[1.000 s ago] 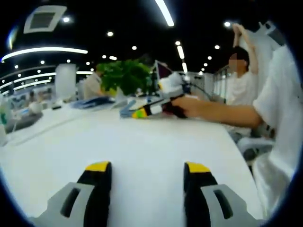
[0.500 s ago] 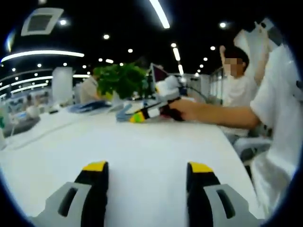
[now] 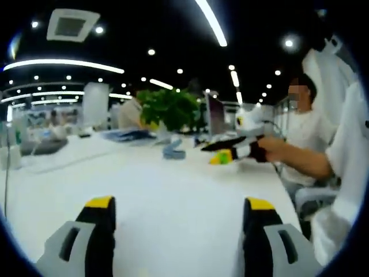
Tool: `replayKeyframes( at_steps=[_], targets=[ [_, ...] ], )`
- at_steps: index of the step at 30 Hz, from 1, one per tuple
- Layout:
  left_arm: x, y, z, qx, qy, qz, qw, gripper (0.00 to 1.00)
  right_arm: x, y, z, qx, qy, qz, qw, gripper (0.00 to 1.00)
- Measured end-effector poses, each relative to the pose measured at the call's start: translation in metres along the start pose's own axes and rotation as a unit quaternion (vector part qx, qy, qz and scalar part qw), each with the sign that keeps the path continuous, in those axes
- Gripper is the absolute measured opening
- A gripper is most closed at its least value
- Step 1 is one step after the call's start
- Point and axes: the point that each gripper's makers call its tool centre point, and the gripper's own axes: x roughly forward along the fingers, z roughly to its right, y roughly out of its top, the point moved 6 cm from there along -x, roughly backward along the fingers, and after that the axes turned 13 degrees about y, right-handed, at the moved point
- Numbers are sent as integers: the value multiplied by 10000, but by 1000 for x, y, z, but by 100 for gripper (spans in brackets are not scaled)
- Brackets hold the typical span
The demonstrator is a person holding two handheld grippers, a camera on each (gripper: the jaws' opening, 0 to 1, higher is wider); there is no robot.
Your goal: Pick up the paper insert the paper into the punch align the paper edges press the punch to punch holes
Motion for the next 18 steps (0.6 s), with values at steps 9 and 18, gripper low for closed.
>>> replayKeyframes(
  at_steps=[9, 18],
  targets=[
    [-71, -6, -5, -203, 1227, -289, 9918, 90, -51, 0, -54, 132, 267, -160, 9994, 95],
    [-137, 6, 19, -383, 1673, -375, 9844, 90, -99, -4, -86, 362, 300, -408, 9981, 95]
  ],
)
